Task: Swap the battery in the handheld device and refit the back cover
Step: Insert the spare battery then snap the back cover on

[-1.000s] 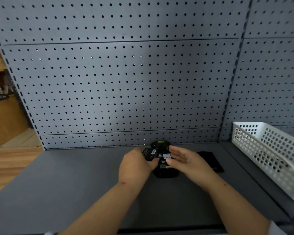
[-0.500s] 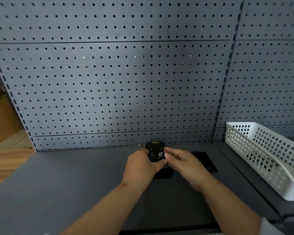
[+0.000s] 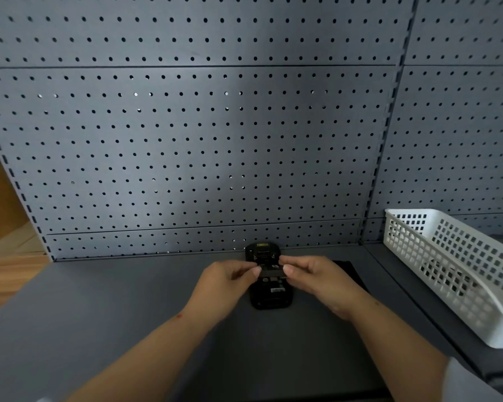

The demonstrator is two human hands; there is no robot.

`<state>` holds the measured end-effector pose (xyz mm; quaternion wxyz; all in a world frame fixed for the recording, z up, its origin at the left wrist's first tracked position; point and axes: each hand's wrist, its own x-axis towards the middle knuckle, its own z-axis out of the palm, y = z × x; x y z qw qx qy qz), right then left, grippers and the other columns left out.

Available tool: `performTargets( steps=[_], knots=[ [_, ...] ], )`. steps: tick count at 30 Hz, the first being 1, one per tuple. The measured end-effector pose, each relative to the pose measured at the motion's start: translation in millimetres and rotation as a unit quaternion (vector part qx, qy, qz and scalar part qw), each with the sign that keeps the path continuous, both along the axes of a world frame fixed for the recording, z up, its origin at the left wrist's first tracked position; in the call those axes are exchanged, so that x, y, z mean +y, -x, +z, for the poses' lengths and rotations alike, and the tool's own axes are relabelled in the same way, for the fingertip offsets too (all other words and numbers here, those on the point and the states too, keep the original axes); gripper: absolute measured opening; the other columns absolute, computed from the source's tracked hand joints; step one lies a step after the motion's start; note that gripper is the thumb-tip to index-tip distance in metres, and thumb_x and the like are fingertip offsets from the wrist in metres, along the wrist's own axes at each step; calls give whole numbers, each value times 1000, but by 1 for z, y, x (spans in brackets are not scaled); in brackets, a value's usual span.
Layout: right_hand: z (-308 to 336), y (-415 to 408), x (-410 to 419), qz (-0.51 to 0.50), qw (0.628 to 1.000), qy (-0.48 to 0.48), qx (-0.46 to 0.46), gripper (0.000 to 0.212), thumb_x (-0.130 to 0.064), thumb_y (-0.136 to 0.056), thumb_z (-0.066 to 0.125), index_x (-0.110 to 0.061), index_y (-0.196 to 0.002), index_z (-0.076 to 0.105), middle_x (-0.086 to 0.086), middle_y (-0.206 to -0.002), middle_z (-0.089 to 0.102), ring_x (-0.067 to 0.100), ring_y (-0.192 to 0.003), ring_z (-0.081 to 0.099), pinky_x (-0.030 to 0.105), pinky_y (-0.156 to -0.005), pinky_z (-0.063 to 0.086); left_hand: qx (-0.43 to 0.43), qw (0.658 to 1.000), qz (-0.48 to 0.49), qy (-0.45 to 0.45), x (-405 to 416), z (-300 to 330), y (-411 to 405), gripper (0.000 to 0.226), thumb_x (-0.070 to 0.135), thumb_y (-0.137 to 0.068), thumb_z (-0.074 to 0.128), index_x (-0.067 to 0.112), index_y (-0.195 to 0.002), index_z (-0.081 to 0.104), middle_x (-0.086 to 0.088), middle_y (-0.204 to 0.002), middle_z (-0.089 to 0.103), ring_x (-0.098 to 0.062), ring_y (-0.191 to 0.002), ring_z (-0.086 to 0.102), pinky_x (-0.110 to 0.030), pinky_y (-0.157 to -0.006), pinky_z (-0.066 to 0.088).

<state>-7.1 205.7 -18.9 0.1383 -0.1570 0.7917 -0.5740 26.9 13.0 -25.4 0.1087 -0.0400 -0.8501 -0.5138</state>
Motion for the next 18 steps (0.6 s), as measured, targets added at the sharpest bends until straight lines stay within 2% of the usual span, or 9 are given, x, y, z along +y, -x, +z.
performTargets(
  steps=[4, 6, 10, 12, 14, 16, 18],
  knots=[
    [-5, 1, -1, -4, 999, -31, 39, 40, -23, -91, 54, -17, -130, 49, -3, -134, 55, 5, -121, 51, 34, -112, 36, 10, 1000, -14, 20, -3, -5, 1, 23, 26, -84, 63, 19, -105, 69, 9, -96, 71, 18, -83, 58, 3, -72, 39],
    [-5, 1, -1, -6, 996, -56, 64, 39, -24, -92, 53, -18, -130, 50, -3, -135, 54, 4, -123, 49, 30, -111, 35, 12, 999, -17, 33, -4, -8, 3, 24, 26, -83, 64, 19, -106, 68, 11, -95, 69, 24, -79, 55, 5, -70, 37],
    [-6, 1, -2, -24, 990, -89, 106, 37, -26, -92, 52, -19, -128, 52, -1, -135, 56, 5, -122, 51, 26, -108, 37, 13, 998, -20, 57, -5, -12, 7, 26, 31, -82, 63, 22, -106, 68, 11, -99, 70, 16, -85, 58, 4, -72, 38],
    [-9, 2, -3, -30, 987, -101, 120, 36, -26, -92, 51, -20, -128, 53, -3, -134, 56, 2, -120, 49, 14, -101, 37, 17, 998, -20, 54, -6, -13, 9, 26, 31, -82, 63, 21, -105, 68, 13, -98, 69, 17, -85, 58, 4, -72, 38],
    [-12, 2, -3, -35, 983, -116, 135, 36, -27, -93, 50, -21, -128, 53, -5, -134, 56, -4, -116, 47, -1, -85, 34, 25, 998, -21, 47, -7, -13, 9, 24, 28, -83, 63, 20, -104, 69, 16, -93, 67, 23, -80, 55, 5, -70, 37],
    [-15, 3, -4, -39, 981, -126, 145, 36, -27, -93, 50, -22, -128, 52, -5, -134, 56, -7, -113, 45, -7, -77, 33, 32, 998, -24, 48, -8, -13, 10, 23, 26, -82, 64, 19, -104, 69, 18, -91, 65, 26, -77, 54, 5, -69, 37],
    [-17, 4, -5, -44, 978, -133, 155, 37, -28, -93, 49, -24, -129, 51, -5, -135, 55, -7, -113, 44, -7, -76, 33, 35, 998, -27, 53, -8, -14, 12, 21, 26, -82, 65, 22, -102, 70, 21, -88, 65, 24, -78, 55, 4, -70, 37]
  ],
)
